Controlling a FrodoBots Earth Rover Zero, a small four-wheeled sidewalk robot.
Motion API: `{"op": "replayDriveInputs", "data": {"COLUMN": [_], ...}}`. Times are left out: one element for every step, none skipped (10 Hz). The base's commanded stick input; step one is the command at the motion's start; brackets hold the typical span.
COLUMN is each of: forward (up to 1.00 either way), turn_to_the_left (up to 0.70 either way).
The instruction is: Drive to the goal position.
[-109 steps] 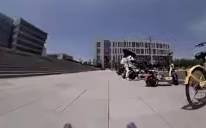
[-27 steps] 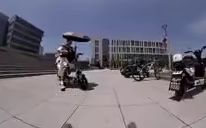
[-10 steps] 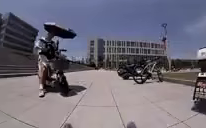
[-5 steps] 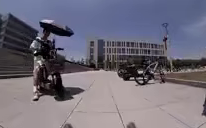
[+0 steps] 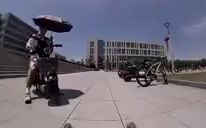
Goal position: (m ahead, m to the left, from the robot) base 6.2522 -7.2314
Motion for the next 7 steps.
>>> {"op": "replayDriveInputs", "data": {"forward": [0.45, 0.45, 0.45, 0.45, 0.45, 0.45, 0.45], "turn_to_the_left": [0.00, 0.00, 0.00, 0.00, 0.00, 0.00, 0.00]}}
